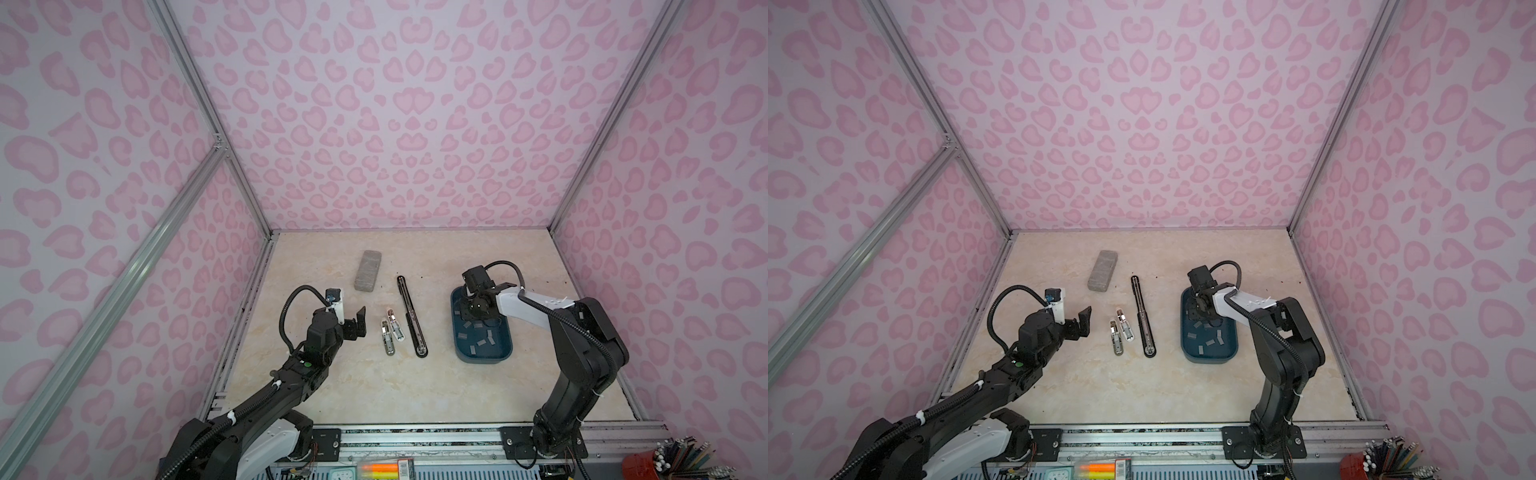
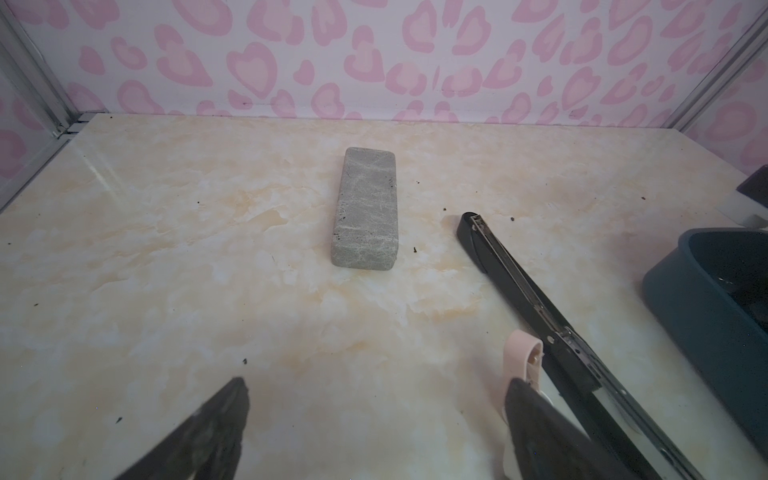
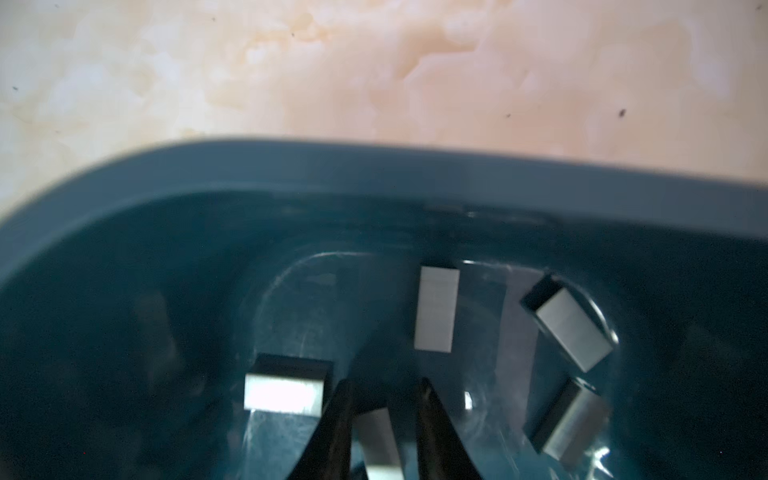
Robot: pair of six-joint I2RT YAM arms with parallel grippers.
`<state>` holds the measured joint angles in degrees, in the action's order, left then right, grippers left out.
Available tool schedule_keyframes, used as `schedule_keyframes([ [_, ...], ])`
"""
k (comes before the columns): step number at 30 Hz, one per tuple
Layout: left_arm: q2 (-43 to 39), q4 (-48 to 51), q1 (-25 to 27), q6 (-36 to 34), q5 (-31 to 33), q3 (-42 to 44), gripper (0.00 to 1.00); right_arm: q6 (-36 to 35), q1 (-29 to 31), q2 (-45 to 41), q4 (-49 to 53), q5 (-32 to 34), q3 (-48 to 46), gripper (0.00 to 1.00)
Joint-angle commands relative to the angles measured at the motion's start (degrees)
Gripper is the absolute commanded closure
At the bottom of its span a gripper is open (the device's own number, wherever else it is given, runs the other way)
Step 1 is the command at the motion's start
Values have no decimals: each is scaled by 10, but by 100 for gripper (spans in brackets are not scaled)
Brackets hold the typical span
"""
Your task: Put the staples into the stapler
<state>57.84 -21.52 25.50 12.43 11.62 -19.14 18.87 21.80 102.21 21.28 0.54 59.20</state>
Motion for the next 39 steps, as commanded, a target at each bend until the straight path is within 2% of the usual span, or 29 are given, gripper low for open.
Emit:
schedule_keyframes([
  [1,-3,-23,-1,-2,-2,0,3,4,1,6,11,3,-6,74],
  [7,-4,-23,-2,-2,0,1,3,7,1,10,11,1,-11,77],
  [16,-1,-22,-2,-2,-1,-1,3,6,2,-2,13,-11,-20,74],
  [39,2,-20,-1,-1,-1,-3,3,8,4,-3,14,-25,-32,78],
])
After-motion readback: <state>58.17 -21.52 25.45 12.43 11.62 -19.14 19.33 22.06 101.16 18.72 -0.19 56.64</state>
